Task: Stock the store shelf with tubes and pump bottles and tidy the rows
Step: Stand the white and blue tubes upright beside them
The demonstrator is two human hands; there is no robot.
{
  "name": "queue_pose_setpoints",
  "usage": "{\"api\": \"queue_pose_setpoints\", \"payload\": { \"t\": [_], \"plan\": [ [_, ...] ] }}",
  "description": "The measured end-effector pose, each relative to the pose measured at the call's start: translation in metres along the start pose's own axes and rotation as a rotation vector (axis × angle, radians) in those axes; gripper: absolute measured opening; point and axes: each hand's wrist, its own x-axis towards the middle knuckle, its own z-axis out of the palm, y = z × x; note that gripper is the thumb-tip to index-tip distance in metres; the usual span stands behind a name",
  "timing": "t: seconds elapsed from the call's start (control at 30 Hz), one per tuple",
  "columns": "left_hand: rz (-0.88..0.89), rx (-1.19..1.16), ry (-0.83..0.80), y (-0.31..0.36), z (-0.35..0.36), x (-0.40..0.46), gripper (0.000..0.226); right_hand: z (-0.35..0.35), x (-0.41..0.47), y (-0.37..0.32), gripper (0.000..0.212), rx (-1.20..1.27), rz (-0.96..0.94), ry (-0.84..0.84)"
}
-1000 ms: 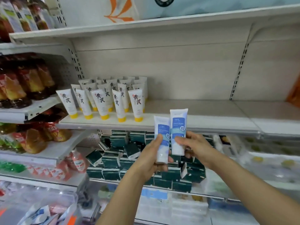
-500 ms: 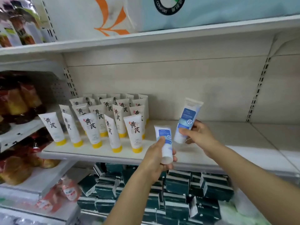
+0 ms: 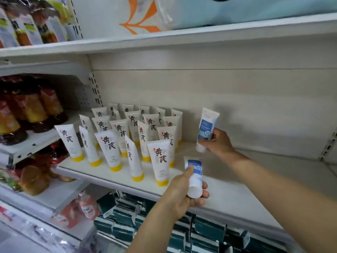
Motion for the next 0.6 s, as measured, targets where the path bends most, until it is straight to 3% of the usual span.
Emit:
{"api": "queue_pose_setpoints", "payload": {
  "t": [0.6],
  "plan": [
    [0.016,0.020,0.081,0.015,0.019,0.044,0.046,0.019,0.060,0.023,0.040,-0.186,-0.066,-0.095]
  ]
}}
